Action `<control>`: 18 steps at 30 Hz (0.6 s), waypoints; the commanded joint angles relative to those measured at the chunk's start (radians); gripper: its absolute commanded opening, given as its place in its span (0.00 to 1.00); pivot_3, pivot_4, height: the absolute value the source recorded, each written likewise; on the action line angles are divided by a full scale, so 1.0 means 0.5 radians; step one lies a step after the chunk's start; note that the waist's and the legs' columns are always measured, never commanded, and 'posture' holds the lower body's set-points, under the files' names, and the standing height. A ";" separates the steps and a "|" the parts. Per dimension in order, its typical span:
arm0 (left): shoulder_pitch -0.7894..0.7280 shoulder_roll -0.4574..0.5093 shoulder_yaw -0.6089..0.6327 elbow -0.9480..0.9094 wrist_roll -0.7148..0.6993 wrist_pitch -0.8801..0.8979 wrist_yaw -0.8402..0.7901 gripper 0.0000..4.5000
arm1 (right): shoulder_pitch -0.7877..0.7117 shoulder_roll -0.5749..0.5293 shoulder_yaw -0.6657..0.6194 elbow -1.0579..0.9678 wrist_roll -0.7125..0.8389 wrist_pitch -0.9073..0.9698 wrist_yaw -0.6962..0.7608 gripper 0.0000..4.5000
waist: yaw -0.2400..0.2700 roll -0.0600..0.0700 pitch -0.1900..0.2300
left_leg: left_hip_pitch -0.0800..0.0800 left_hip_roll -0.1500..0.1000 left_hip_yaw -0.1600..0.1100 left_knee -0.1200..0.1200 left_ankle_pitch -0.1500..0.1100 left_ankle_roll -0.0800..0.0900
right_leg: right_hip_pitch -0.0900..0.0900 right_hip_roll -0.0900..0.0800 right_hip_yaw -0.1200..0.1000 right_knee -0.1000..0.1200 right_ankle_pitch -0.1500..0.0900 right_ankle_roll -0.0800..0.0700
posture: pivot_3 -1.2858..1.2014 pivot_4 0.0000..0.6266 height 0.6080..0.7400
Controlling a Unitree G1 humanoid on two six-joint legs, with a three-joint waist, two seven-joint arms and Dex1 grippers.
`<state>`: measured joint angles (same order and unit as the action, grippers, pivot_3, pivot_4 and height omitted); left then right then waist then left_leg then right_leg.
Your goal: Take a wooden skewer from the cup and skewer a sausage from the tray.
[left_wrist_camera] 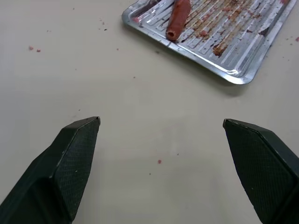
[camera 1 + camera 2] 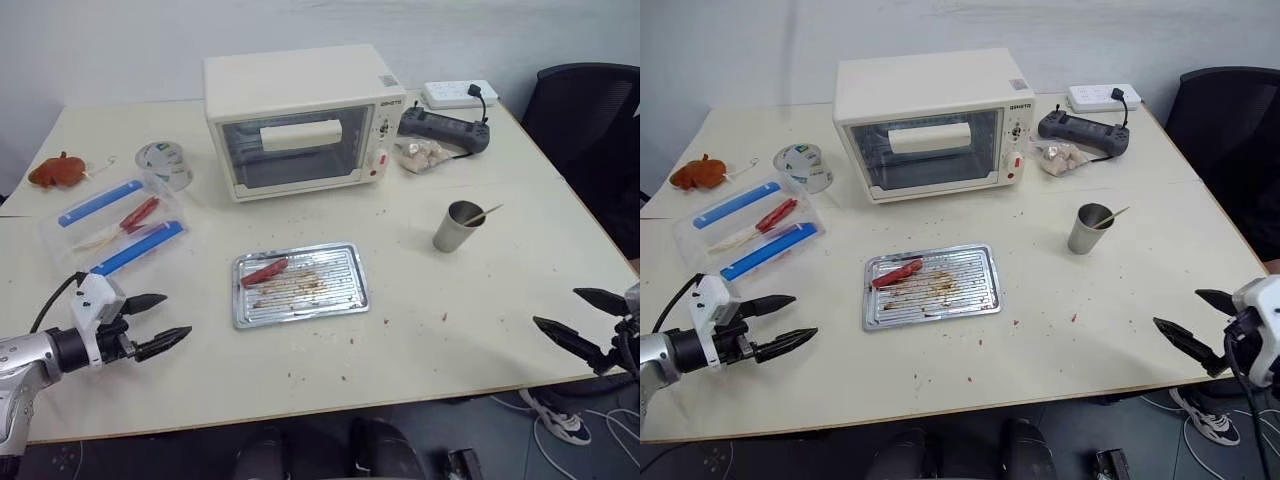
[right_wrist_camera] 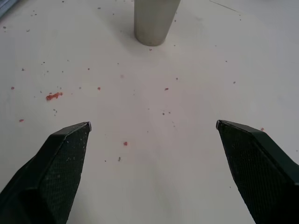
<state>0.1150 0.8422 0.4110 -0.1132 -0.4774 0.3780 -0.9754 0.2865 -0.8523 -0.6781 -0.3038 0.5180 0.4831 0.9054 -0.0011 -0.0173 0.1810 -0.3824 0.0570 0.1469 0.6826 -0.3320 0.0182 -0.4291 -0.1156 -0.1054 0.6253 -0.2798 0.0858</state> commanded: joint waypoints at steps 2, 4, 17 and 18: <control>-0.060 -0.032 0.020 -0.059 -0.012 0.012 0.086 0.99 | -0.040 -0.035 -0.004 -0.013 0.002 0.015 -0.012 1.00 | 0.002 0.002 0.001 | 0.000 0.000 0.000 0.000 0.000 0.000 | 0.000 0.000 0.000 0.000 0.000 0.000 | 0.52 0.24 1.00; -0.084 -0.053 0.020 -0.072 -0.014 0.042 0.137 0.99 | -0.058 -0.026 0.009 -0.019 -0.003 0.020 -0.030 1.00 | 0.001 0.001 0.001 | 0.000 0.000 0.000 0.000 0.000 0.000 | 0.000 0.000 0.000 0.001 0.000 0.000 | 0.52 0.24 1.00; -0.149 -0.130 0.032 -0.186 -0.130 0.243 0.253 0.99 | -0.113 0.079 0.049 -0.163 0.028 0.147 -0.260 1.00 | 0.000 0.001 0.001 | 0.000 0.000 0.001 0.000 0.005 -0.009 | 0.000 0.001 0.000 0.001 0.000 0.000 | 0.52 0.24 1.00; -0.172 -0.132 0.030 -0.201 -0.163 0.281 0.254 0.99 | -0.127 0.110 0.045 -0.190 0.033 0.174 -0.322 1.00 | 0.002 0.001 0.001 | 0.000 0.000 0.001 0.000 0.005 -0.009 | 0.000 0.001 0.000 0.001 0.000 0.000 | 0.52 0.24 1.00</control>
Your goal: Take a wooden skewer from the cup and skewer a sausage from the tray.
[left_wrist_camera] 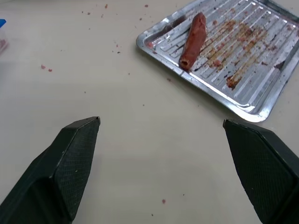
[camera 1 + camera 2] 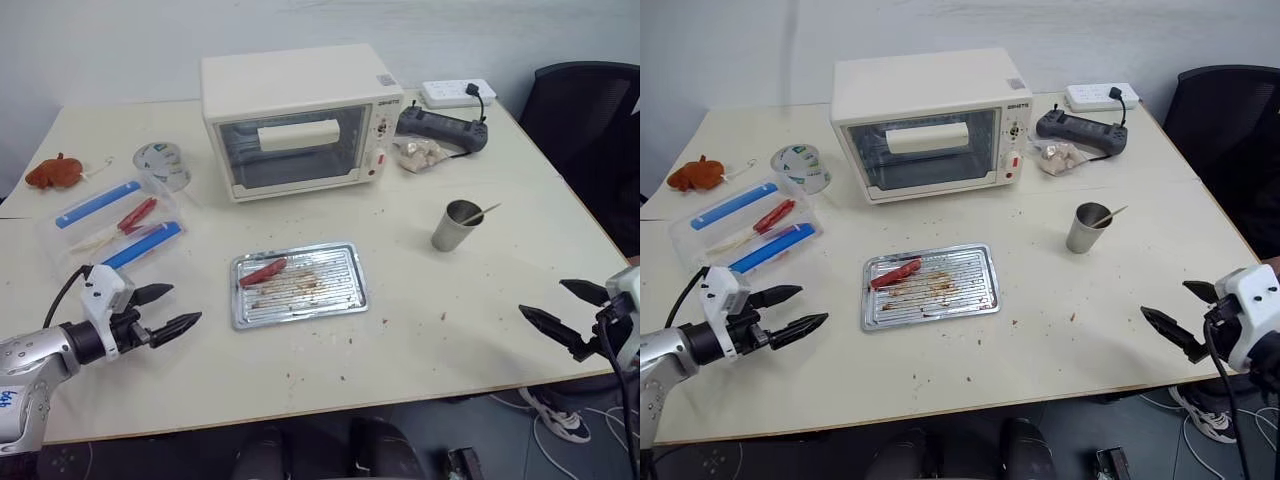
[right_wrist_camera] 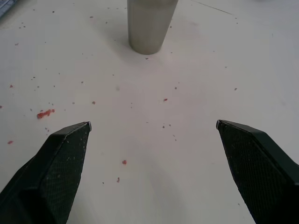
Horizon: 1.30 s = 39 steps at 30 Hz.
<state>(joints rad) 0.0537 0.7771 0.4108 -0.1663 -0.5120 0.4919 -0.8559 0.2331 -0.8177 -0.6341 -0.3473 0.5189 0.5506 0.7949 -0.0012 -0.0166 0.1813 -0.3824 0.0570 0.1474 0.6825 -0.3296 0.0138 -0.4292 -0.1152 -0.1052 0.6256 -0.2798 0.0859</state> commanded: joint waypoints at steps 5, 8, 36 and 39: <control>-0.210 -0.028 0.013 -0.230 -0.364 0.291 0.000 0.99 | -0.192 0.247 -0.049 -0.263 0.096 0.138 -0.456 1.00 | 0.000 0.000 0.000 | 0.000 0.000 0.000 0.000 0.002 -0.003 | 0.000 0.000 0.001 0.001 0.000 0.000 | 0.52 0.24 1.00; -0.391 -0.049 -0.026 -0.343 -0.632 0.494 0.000 0.99 | -0.373 0.397 -0.039 -0.322 0.160 0.213 -0.701 1.00 | -0.002 0.000 0.000 | 0.000 0.000 0.000 0.000 0.003 -0.005 | 0.000 0.000 0.001 0.003 0.000 0.001 | 0.52 0.24 1.00; -1.140 -0.427 -0.726 -0.222 -0.469 0.337 -0.076 1.00 | -1.329 0.779 0.394 0.591 0.078 0.022 -1.084 0.64 | -0.006 0.002 0.000 | -0.003 -0.015 0.000 0.000 0.011 -0.003 | -0.001 0.002 0.003 0.003 0.003 0.005 | 0.52 0.24 1.00; -1.150 -0.435 -0.729 -0.198 -0.449 0.314 -0.086 1.00 | -1.374 0.787 0.421 0.644 0.060 -0.011 -1.072 0.64 | -0.007 0.002 0.000 | -0.003 -0.015 0.000 0.000 0.011 -0.003 | -0.001 0.002 0.003 0.003 0.003 0.005 | 0.52 0.24 1.00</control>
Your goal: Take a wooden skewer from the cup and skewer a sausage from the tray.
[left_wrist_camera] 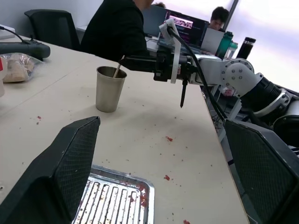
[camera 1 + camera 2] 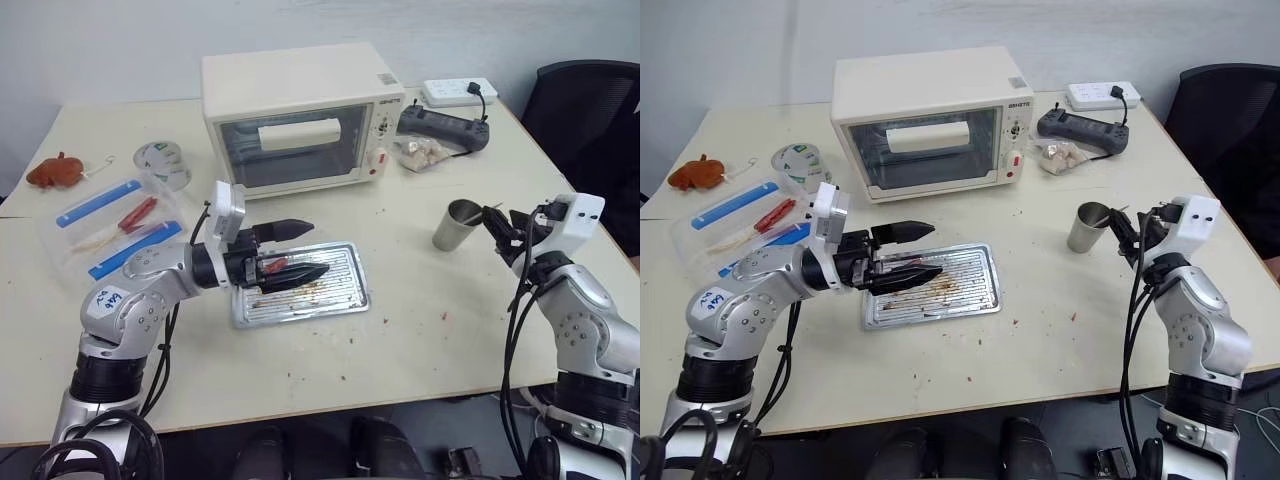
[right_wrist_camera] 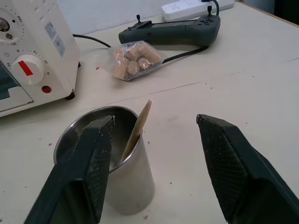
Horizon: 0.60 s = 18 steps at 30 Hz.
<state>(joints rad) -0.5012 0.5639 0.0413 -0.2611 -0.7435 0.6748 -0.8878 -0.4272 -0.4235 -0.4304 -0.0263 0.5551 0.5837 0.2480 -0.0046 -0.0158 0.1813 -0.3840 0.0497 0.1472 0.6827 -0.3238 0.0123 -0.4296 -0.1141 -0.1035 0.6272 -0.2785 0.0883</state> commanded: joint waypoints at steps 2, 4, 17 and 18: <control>-0.041 -0.012 0.009 0.004 0.026 -0.066 -0.029 1.00 | -0.074 0.003 0.024 0.027 -0.018 -0.095 0.026 0.64 | -0.001 0.000 0.000 | 0.000 0.000 0.000 0.000 0.000 0.000 | 0.000 0.000 0.000 0.000 0.000 0.000 | 0.52 0.24 1.00; -0.039 -0.015 0.006 0.011 0.037 -0.080 -0.034 1.00 | -0.092 0.006 0.034 0.060 -0.019 -0.116 0.028 0.64 | -0.001 0.000 0.000 | 0.000 0.000 0.000 0.000 0.000 0.000 | 0.000 0.000 0.000 0.000 0.000 0.000 | 0.52 0.24 1.00; -0.073 -0.070 -0.029 0.048 0.093 -0.132 -0.039 1.00 | -0.106 0.006 0.043 0.018 0.006 -0.162 0.007 0.00 | 0.000 0.001 0.000 | -0.001 0.001 -0.001 0.000 0.000 0.000 | 0.000 0.000 0.000 0.000 0.000 0.001 | 0.52 0.24 1.00; -0.078 -0.076 -0.032 0.054 0.098 -0.135 -0.041 1.00 | -0.110 0.001 0.043 -0.008 0.011 -0.151 0.001 0.00 | 0.000 0.001 0.000 | -0.002 0.001 -0.001 0.000 0.000 0.001 | 0.000 0.000 0.000 0.000 0.000 0.001 | 0.52 0.24 1.00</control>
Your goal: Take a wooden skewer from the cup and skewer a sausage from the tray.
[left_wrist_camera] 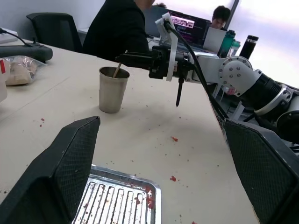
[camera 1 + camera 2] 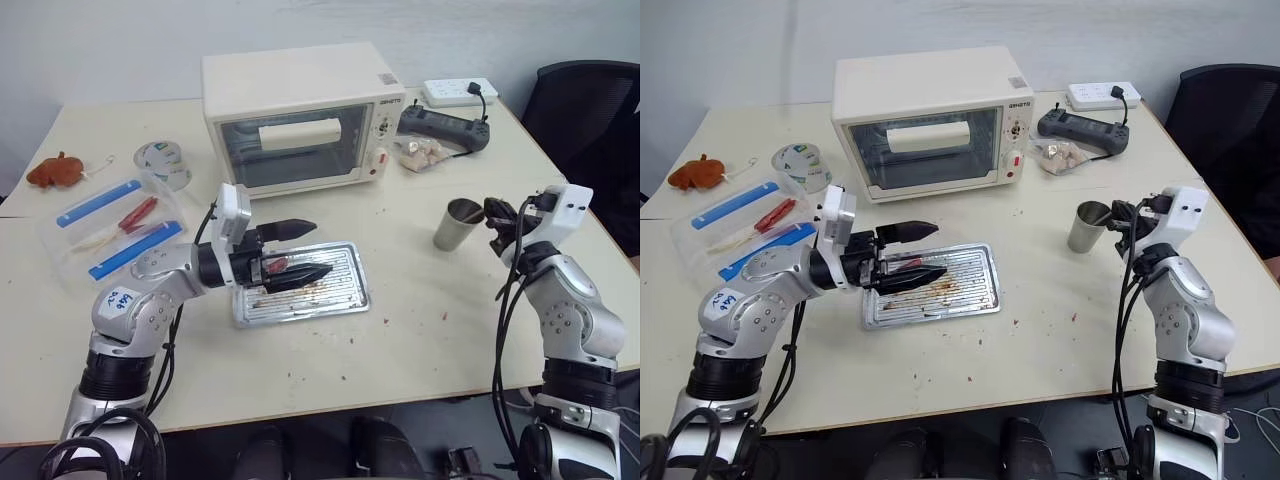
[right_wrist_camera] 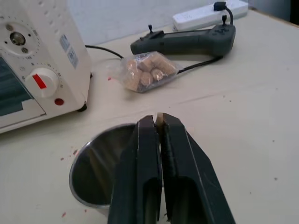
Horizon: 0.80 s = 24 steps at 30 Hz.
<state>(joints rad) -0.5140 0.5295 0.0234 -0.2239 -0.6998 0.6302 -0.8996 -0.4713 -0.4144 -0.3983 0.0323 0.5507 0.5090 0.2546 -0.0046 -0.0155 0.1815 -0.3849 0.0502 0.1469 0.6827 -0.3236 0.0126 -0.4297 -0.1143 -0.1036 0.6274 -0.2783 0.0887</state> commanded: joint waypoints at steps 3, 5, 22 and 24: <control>-0.063 -0.027 -0.011 -0.004 0.021 -0.053 -0.025 1.00 | -0.045 -0.051 -0.046 -0.244 0.062 0.070 -0.048 0.00 | 0.000 0.000 0.000 | -0.001 0.000 0.000 0.000 0.000 0.000 | 0.000 0.000 0.000 0.000 0.000 0.000 | 0.52 0.24 1.00; -0.064 -0.046 -0.023 0.001 0.029 -0.066 -0.029 1.00 | -0.071 -0.127 -0.067 -0.393 0.093 0.179 -0.083 0.00 | 0.000 0.001 0.001 | -0.001 0.001 0.000 0.000 0.000 0.000 | -0.001 0.000 0.000 0.001 0.000 0.000 | 0.52 0.24 1.00; -0.166 -0.252 0.093 0.072 0.021 -0.161 0.120 1.00 | -0.345 -0.266 -0.032 -0.739 2.725 0.924 -1.415 0.00 | 0.002 0.004 0.003 | -0.005 0.009 -0.001 0.000 0.001 0.002 | -0.001 0.000 -0.002 -0.002 0.001 0.001 | 0.52 0.24 1.00; -0.172 -0.269 0.097 0.067 -0.003 -0.143 0.129 1.00 | -0.300 -0.181 0.048 -0.786 2.830 0.801 -1.528 0.00 | 0.002 0.004 0.003 | -0.006 0.008 -0.001 0.000 0.000 0.003 | -0.002 0.000 -0.002 -0.002 0.001 0.002 | 0.52 0.24 1.00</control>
<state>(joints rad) -0.5820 0.4016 0.0473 -0.1785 -0.6748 0.5660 -0.8406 -0.6172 -0.5201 -0.3802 -0.3133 1.8826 0.9770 -0.4599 -0.0035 -0.0135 0.1828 -0.3883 0.0536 0.1464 0.6826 -0.3233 0.0145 -0.4307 -0.1144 -0.1044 0.6262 -0.2770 0.0907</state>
